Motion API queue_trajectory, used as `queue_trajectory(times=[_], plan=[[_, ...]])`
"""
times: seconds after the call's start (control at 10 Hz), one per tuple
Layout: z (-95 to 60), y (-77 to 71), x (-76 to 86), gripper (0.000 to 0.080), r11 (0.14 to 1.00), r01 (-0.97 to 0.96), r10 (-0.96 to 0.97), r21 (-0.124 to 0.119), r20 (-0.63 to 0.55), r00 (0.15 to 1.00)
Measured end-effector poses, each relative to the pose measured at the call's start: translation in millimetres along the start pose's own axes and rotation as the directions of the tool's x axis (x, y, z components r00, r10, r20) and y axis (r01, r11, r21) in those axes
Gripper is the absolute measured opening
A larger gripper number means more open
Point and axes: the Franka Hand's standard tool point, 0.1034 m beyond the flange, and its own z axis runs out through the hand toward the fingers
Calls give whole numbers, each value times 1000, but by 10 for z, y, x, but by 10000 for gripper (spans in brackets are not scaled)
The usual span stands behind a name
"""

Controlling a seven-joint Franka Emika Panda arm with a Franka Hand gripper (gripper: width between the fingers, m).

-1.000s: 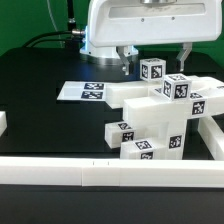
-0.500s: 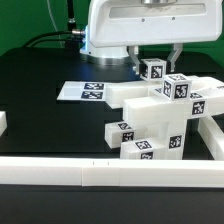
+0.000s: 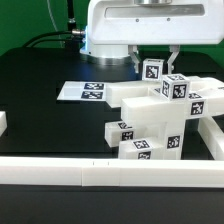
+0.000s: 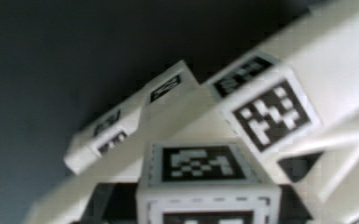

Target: Assemble chair

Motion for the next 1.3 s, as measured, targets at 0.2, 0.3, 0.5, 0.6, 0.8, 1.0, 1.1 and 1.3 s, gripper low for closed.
queue_trajectory(times=[0.2,0.3,0.5,0.6,0.8,1.0,1.1,1.3], plan=[[1,-2,-1,280,995,-100,100,1,0,995],[1,-4,-2,281,987,-162,162,2,1,987],[3,-7,-4,281,956,-294,294,3,2,956],[5,-2,-4,281,899,-438,438,17,11,899],[8,-18,-12,281,756,-654,653,27,33,757],[11,-41,-23,281,688,-725,724,23,38,688],[11,-40,-23,281,704,-709,709,24,37,705],[0,-48,-13,495,757,-652,651,27,37,758]])
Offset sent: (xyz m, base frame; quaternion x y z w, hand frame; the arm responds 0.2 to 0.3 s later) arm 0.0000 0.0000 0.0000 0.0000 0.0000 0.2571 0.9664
